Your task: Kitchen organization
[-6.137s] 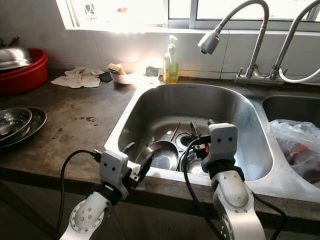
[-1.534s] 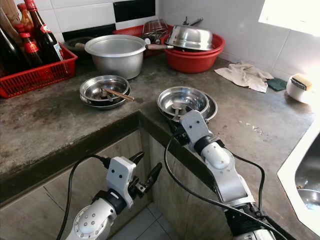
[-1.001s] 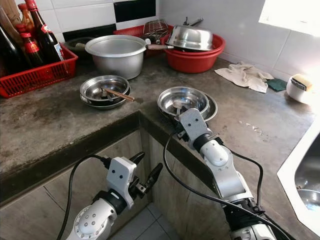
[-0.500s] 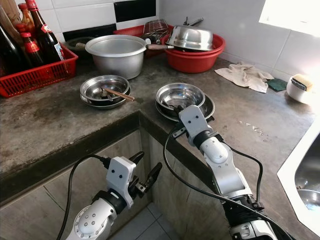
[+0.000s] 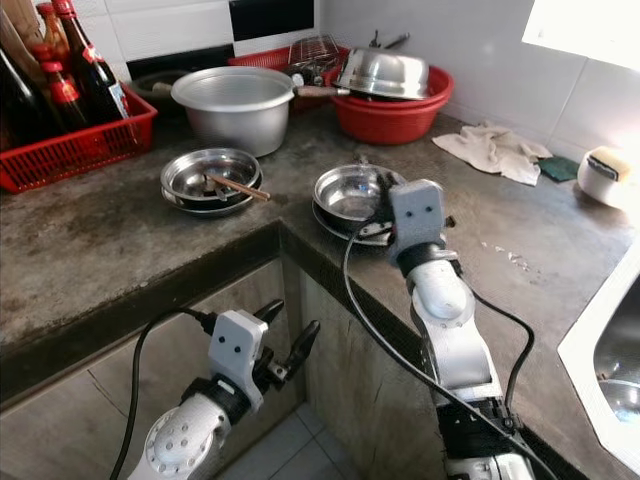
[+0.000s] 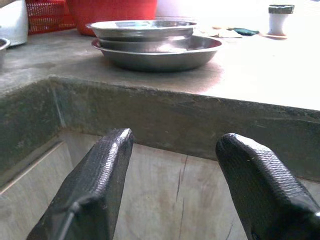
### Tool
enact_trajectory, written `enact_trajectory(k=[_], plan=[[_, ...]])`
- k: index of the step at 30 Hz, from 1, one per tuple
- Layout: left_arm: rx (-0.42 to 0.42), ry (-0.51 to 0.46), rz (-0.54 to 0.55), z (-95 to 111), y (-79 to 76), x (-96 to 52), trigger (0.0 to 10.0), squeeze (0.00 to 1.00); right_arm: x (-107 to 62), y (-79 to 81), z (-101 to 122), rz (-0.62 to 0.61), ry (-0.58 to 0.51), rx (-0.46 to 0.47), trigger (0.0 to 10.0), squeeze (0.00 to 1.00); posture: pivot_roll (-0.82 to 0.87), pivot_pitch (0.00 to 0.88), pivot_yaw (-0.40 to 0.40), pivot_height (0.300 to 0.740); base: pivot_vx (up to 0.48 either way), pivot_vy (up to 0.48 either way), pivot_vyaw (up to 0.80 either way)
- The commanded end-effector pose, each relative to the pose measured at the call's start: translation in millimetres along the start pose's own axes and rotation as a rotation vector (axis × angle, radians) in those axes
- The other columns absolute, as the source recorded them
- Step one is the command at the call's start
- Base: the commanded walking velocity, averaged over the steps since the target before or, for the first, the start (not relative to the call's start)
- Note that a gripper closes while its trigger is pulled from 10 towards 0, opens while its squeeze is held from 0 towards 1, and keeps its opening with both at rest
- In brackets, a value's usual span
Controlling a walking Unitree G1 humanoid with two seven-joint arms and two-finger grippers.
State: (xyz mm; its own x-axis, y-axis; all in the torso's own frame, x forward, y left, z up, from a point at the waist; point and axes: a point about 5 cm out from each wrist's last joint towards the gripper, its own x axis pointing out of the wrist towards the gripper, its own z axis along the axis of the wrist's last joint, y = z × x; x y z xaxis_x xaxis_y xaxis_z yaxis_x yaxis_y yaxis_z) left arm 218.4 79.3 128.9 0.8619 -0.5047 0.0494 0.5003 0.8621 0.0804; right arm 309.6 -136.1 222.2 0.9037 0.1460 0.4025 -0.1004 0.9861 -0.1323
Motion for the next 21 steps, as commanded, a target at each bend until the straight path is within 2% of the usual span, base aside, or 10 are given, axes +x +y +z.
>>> enact_trajectory(k=[1,4,7,9,13,17,21], plan=[[0.014,-0.014,-0.001,3,-1.0,0.7,10.0,0.00,-2.2,-3.6,7,-0.032,-0.020,0.010,0.0,0.00,0.11,0.020,-0.057,0.740,0.000,0.000,0.00],[0.014,-0.018,0.003,3,-1.2,1.0,10.0,0.00,-18.8,-2.5,16,-0.085,-0.030,0.022,0.0,0.00,0.11,0.013,-0.055,0.740,0.000,0.000,0.00],[0.022,-0.018,0.019,2,0.6,1.2,10.0,0.00,-43.6,-5.9,15,-0.156,0.007,0.026,0.0,0.00,0.10,0.011,-0.052,0.740,0.000,0.000,0.00],[0.022,-0.018,0.019,2,0.6,1.2,10.0,0.00,-43.6,-5.9,15,-0.156,0.007,0.026,0.0,0.00,0.10,0.011,-0.052,0.740,0.000,0.000,0.00],[0.016,-0.027,0.033,3,2.6,1.4,10.0,0.00,-59.8,-8.0,11,-0.200,0.049,0.020,0.0,0.00,0.10,0.004,-0.044,0.740,0.000,0.000,0.00],[0.005,-0.035,0.030,4,1.7,1.9,10.0,0.00,-67.6,-6.5,11,-0.227,0.076,0.026,0.0,0.00,0.09,0.000,-0.038,0.740,0.000,0.000,0.00],[0.002,-0.035,0.024,4,0.7,2.7,10.0,0.00,-70.0,-3.5,10,-0.234,0.093,0.034,0.0,0.00,0.09,0.000,-0.034,0.740,0.000,0.063,-0.65]])
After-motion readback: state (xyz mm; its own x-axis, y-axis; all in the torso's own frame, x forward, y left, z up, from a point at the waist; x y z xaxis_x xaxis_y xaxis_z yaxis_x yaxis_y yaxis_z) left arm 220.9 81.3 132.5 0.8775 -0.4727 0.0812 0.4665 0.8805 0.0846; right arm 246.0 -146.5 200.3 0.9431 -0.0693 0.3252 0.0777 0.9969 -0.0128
